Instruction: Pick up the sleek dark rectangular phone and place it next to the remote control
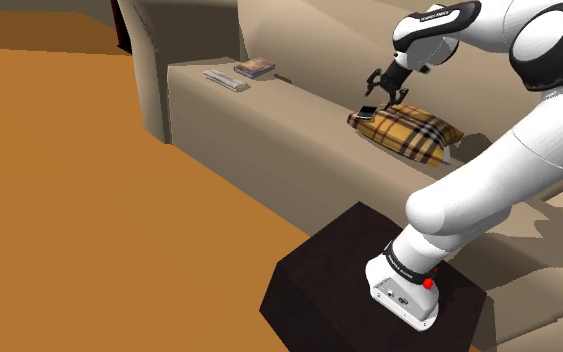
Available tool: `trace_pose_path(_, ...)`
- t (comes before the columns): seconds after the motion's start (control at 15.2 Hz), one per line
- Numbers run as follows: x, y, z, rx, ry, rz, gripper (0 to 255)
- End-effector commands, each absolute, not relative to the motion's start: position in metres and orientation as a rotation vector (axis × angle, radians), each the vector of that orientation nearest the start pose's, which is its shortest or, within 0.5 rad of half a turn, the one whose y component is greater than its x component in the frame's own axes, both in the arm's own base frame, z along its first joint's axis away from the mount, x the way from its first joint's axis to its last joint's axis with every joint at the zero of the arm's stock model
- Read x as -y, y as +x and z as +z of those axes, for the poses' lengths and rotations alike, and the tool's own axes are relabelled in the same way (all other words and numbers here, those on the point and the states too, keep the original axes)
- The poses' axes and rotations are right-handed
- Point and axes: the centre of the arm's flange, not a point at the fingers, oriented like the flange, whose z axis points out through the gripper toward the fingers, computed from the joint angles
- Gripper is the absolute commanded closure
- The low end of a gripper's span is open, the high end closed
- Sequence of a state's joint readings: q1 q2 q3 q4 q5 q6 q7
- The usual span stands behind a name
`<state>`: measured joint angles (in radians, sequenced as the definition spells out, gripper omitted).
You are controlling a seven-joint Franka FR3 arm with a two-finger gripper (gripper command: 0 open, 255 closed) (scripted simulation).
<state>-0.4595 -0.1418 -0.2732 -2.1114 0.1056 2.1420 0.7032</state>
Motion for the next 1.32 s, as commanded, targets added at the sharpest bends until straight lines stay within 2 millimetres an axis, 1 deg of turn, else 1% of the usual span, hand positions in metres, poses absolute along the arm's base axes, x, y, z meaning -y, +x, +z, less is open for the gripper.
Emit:
trace_pose_path(0.0,0.349,0.394,0.486,-2.072,-2.199,-0.267,0)
trace_pose_path(0.26,0.35,0.398,0.466,-2.072,-2.199,-0.267,0)
trace_pose_path(0.33,0.35,0.4,0.458,-2.072,-2.199,-0.267,0)
trace_pose_path(0.86,0.35,0.4,0.458,-2.072,-2.199,-0.267,0)
trace_pose_path(0.92,0.35,0.4,0.458,-2.072,-2.199,-0.267,255)
trace_pose_path(1.25,0.35,0.4,0.458,-2.072,-2.199,-0.267,255)
